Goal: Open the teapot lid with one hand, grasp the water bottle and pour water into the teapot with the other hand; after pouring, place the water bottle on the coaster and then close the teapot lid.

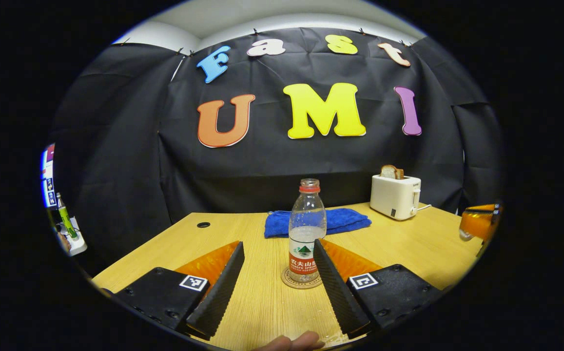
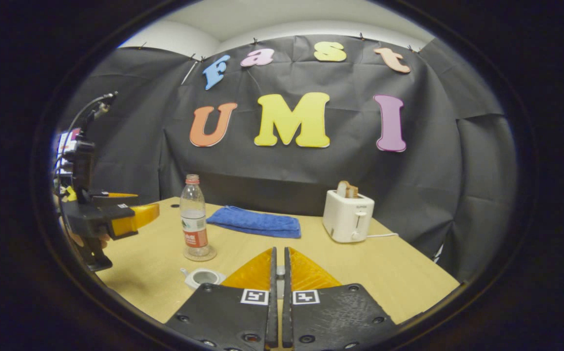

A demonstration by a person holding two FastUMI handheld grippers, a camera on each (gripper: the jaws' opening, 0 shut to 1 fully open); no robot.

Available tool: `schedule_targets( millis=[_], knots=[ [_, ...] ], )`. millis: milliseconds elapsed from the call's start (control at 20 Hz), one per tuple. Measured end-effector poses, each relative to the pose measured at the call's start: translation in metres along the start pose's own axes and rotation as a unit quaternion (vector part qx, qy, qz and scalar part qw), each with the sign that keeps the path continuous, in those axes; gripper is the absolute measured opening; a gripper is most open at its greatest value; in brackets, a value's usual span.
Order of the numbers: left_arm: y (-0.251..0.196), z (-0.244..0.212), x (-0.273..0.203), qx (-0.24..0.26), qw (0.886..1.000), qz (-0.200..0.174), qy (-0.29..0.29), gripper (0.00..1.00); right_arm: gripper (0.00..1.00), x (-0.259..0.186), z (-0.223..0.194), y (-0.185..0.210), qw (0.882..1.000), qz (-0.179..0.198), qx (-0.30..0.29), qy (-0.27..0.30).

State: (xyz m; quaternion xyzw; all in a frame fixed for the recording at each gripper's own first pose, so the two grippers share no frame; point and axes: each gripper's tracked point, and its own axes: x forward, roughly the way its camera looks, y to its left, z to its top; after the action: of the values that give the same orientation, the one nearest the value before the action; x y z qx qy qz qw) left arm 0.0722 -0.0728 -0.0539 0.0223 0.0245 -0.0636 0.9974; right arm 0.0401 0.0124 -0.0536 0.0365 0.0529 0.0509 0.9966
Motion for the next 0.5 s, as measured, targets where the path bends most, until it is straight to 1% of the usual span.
schedule_targets(
  millis=[100,150,200,350,450,500],
  knots=[
    [0.005,0.001,-0.013,0.009,1.000,0.000,0.011,0.90,0.03,0.005,-0.006,0.011,1.000,0.018,0.004,0.004],
    [0.006,0.001,-0.019,0.013,1.000,0.001,0.015,0.90,0.06,0.007,-0.007,0.017,1.000,0.026,0.004,0.001],
    [0.009,0.000,-0.024,0.016,1.000,0.001,0.019,0.90,0.04,0.011,-0.009,0.022,0.999,0.032,0.006,-0.002],
    [0.010,0.001,-0.034,0.020,0.999,-0.008,0.029,0.90,0.03,0.022,-0.018,0.041,0.998,0.056,0.002,0.000],
    [0.021,0.007,-0.038,0.030,0.999,-0.001,0.016,0.89,0.04,0.029,-0.018,0.051,0.998,0.062,-0.008,-0.003],
    [0.027,0.006,-0.039,0.031,0.999,0.004,0.024,0.84,0.04,0.034,-0.019,0.060,0.998,0.068,-0.012,-0.005]
  ],
)
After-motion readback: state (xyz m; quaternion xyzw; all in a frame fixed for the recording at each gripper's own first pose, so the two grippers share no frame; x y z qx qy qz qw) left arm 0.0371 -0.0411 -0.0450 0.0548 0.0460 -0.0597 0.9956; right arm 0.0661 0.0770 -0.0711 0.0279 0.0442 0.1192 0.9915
